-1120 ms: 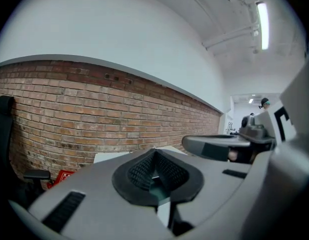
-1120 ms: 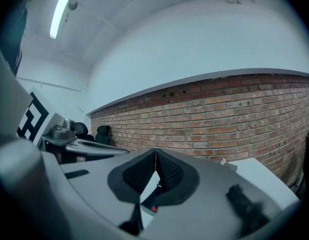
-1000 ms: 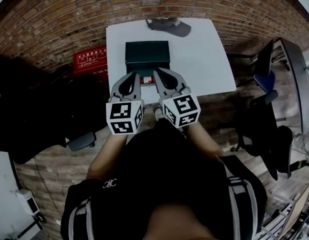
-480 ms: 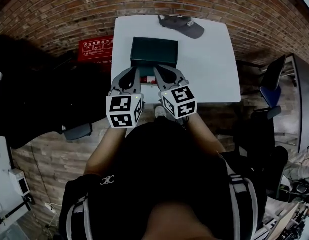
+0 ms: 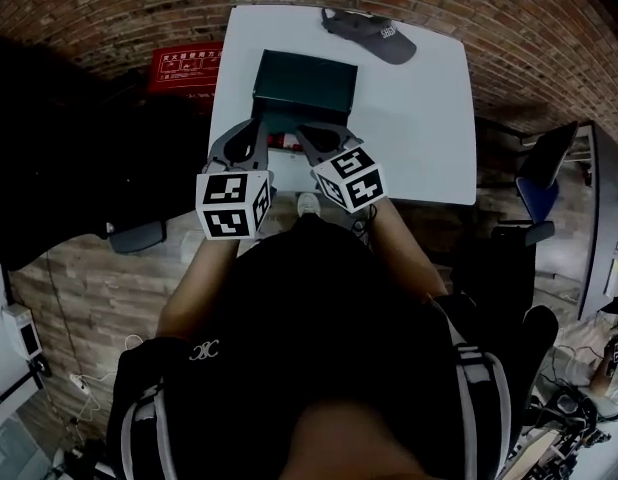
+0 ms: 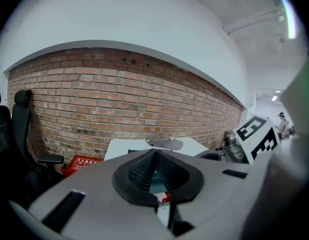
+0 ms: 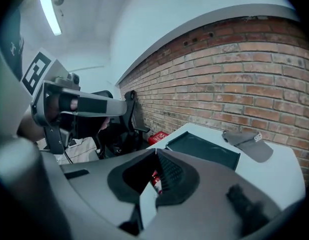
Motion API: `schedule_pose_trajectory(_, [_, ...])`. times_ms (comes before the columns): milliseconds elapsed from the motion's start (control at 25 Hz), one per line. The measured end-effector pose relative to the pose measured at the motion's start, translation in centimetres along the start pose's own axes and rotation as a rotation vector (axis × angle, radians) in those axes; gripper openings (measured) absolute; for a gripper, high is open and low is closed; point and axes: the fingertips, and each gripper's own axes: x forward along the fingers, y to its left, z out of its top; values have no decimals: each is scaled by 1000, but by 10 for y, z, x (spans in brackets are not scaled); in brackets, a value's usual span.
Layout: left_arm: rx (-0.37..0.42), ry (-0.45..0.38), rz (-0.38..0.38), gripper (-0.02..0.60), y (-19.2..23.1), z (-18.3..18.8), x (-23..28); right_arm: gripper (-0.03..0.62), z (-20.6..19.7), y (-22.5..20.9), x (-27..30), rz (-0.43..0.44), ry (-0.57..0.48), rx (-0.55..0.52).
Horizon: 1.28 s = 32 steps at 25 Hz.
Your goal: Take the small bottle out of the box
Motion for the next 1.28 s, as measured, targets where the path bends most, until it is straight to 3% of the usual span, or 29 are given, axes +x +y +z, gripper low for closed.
schedule_pose_trajectory(200, [-23,33,37,12,4,-13,3,31,-19,-2,14,101,56,-56])
schedule_pose_trajectory(400, [-50,43,83,12,13,-21,4,32,-47,-3,35,196,189,-145])
schedule_pose_trajectory(720, [-102,62,164,12,28,-35,-2,40,-72,-7,68,283,317,-226])
schedule_pose_trajectory(1000, [-159,65,242,12,49,-44,-13,96,-89,-6,93,364,418,-262])
schedule_pose_trajectory(1280, [-178,75,263,12,52,-47,-9,132,-114,-5,106,403,540,-298])
